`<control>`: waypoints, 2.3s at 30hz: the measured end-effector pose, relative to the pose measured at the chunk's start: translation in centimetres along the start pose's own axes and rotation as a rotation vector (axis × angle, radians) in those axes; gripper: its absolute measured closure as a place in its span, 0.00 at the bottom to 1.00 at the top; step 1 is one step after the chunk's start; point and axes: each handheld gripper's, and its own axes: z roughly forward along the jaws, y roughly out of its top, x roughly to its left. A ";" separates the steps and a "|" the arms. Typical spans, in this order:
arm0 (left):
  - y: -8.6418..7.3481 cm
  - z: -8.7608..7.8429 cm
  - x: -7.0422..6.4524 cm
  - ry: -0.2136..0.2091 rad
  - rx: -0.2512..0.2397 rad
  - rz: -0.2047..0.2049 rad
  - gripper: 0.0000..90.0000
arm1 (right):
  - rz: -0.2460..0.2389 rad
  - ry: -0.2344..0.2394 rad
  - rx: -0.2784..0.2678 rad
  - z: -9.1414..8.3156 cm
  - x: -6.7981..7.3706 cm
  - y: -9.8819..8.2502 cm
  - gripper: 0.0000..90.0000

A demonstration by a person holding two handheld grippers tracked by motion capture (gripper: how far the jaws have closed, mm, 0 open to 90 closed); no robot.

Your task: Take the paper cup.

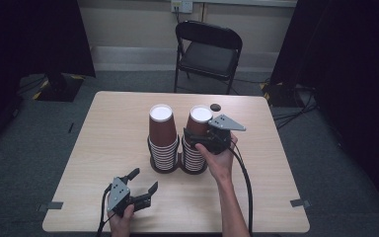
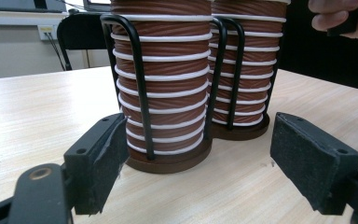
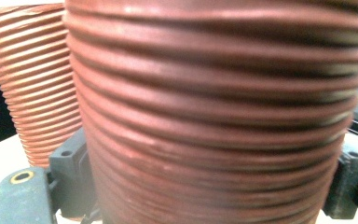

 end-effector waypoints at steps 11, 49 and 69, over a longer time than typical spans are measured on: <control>0.0 0.0 0.0 -0.004 -0.003 0.004 0.21 | 0.008 0.032 -0.033 -0.5 -0.1 0.8 0.15; 0.0 0.0 0.0 0.006 0.004 0.007 0.21 | 0.022 0.034 -0.177 -2.8 0.0 4.6 0.17; 0.0 0.0 -0.1 0.007 0.002 0.007 0.21 | 0.050 0.028 -0.247 -5.5 -0.3 5.2 0.18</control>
